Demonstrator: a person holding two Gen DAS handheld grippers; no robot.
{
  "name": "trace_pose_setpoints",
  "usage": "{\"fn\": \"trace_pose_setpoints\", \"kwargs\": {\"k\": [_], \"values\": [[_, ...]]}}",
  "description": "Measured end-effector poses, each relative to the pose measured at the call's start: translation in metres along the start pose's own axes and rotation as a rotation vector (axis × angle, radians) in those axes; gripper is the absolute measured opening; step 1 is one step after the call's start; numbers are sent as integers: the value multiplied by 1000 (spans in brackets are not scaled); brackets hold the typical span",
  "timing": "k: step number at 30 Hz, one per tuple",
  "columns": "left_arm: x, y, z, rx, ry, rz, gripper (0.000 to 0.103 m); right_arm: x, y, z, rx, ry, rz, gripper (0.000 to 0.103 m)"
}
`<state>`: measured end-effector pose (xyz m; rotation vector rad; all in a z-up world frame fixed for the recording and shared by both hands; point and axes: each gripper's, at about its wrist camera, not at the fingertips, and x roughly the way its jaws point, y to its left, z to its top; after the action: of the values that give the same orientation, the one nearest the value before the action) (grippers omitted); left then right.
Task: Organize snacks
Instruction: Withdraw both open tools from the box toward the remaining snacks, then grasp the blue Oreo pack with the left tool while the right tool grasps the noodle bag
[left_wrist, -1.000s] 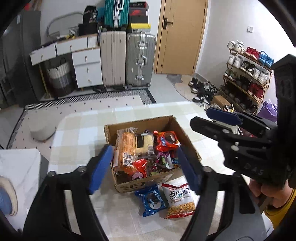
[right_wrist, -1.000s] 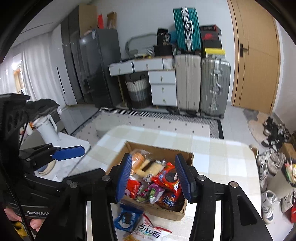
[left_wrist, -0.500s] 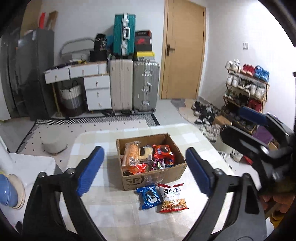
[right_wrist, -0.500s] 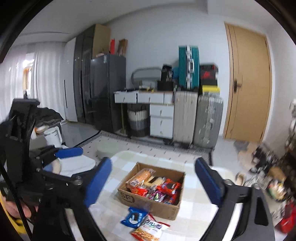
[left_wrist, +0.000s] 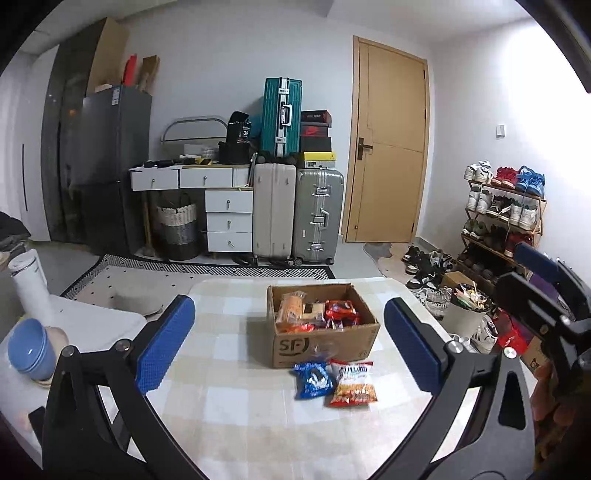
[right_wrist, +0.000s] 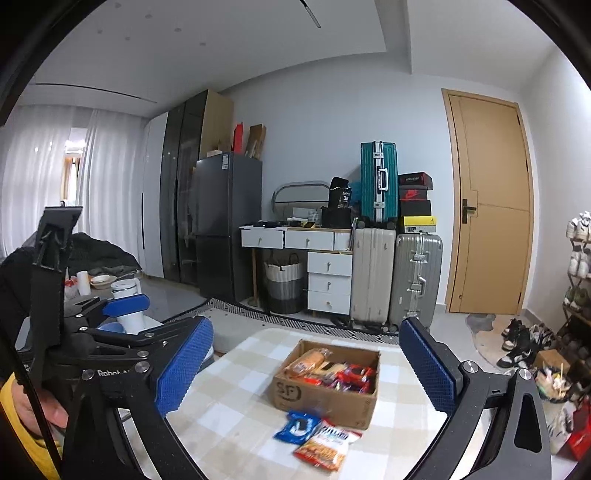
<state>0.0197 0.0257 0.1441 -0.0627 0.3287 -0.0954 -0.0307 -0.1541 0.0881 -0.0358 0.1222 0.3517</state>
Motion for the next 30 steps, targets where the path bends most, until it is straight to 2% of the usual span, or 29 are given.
{"fn": "trace_pose_setpoints", "kwargs": {"k": [7, 12, 17, 23, 30], "values": [[-28, 1, -45, -29, 17, -2, 102, -8, -4, -41, 113, 33, 5, 102], [-16, 3, -82, -29, 52, 22, 102, 1, -16, -68, 168, 97, -7, 102], [28, 3, -106, -39, 137, 14, 102, 24, -30, -90, 217, 171, -16, 102], [78, 1, -125, -37, 189, 21, 102, 57, -43, -111, 235, 232, -28, 102], [155, 0, -150, -39, 293, 32, 102, 113, -67, -150, 279, 366, -40, 102]]}}
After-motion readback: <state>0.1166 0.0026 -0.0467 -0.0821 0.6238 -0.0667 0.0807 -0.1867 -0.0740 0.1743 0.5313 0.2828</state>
